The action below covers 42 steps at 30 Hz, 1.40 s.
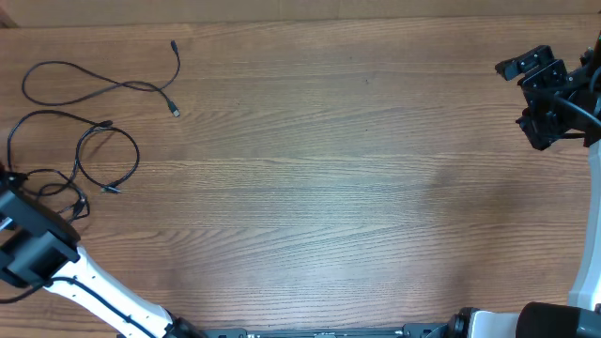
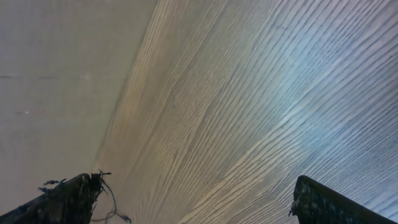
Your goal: Untangle cables
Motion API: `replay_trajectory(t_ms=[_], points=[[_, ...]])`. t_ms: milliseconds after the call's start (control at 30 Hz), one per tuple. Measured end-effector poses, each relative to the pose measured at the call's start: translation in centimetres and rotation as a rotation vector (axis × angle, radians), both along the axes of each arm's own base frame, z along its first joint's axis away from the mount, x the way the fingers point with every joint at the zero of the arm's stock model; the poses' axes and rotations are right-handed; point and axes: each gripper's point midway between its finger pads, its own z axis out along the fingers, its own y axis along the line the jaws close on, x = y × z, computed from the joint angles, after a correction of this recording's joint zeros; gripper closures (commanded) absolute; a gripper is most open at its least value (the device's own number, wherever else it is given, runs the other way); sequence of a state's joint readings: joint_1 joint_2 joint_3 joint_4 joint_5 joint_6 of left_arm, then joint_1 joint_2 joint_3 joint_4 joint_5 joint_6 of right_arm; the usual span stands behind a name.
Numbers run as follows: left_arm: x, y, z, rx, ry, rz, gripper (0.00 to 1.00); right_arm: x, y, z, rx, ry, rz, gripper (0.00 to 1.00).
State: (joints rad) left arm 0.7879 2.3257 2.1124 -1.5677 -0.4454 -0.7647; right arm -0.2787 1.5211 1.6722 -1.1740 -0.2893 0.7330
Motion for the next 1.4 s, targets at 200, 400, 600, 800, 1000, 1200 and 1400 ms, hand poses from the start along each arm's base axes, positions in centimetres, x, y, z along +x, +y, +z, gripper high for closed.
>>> replay_trajectory(t_ms=[200,400,600,800,1000,1200,1400], points=[[0.1,0.2,-2.5,-0.036,0.033,-0.011,0.65,0.0,0.0,0.0,-0.001,0.000,0.000,0.00],[-0.1,0.7,-2.9,-0.038,0.030,-0.014,0.00,0.0,0.0,0.0,0.000,0.000,0.000,0.00],[0.0,0.8,-2.8,-0.063,0.014,-0.044,0.00,0.0,0.0,0.0,-0.001,-0.002,0.000,0.00],[3.6,1.1,-0.2,-0.089,-0.174,-0.080,0.00,0.1,0.0,0.1,-0.002,-0.006,0.000,0.00],[9.2,0.9,4.8,-0.097,-0.482,-0.175,0.04,0.2,0.0,0.1,-0.002,-0.008,0.000,0.00],[13.2,-0.9,9.4,-0.090,-0.678,-0.307,0.09,0.2,-0.1,0.2,-0.003,-0.012,0.000,0.00],[17.2,-4.0,9.9,-0.117,-0.706,-0.566,0.10,0.2,-0.1,0.2,-0.004,-0.013,0.000,0.00]])
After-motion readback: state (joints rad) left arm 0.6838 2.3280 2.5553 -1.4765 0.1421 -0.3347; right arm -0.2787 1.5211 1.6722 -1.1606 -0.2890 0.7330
